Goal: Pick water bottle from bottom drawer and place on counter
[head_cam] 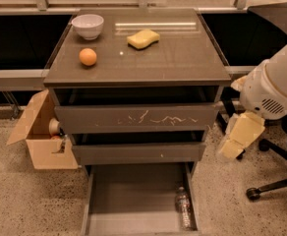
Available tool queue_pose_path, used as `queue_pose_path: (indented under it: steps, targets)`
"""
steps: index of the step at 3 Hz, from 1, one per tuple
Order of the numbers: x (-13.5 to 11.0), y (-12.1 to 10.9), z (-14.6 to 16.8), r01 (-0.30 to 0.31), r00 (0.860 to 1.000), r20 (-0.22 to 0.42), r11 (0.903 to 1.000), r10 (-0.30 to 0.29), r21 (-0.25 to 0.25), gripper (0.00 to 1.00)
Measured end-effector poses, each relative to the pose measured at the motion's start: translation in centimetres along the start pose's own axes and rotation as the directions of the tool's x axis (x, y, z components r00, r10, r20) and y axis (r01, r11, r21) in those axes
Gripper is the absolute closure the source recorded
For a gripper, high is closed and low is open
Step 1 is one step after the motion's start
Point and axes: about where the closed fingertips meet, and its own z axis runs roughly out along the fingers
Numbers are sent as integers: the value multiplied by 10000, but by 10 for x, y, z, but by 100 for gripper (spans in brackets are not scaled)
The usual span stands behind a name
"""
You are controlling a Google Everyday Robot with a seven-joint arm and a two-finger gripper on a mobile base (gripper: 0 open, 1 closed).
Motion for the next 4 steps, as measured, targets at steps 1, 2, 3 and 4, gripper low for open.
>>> queue_pose_path:
  steps: [1,2,3,4]
  targets:
    - [-1,0,-3,20,10000,1,10000,-20,22,0]
    - [2,0,10,-222,9996,142,9997,224,-118,0]
    - [15,-1,65,-931,9954,191,9944,941,-504,0]
    - [28,2,135,-1626,9866,-31,9812,1631,-1038,0]
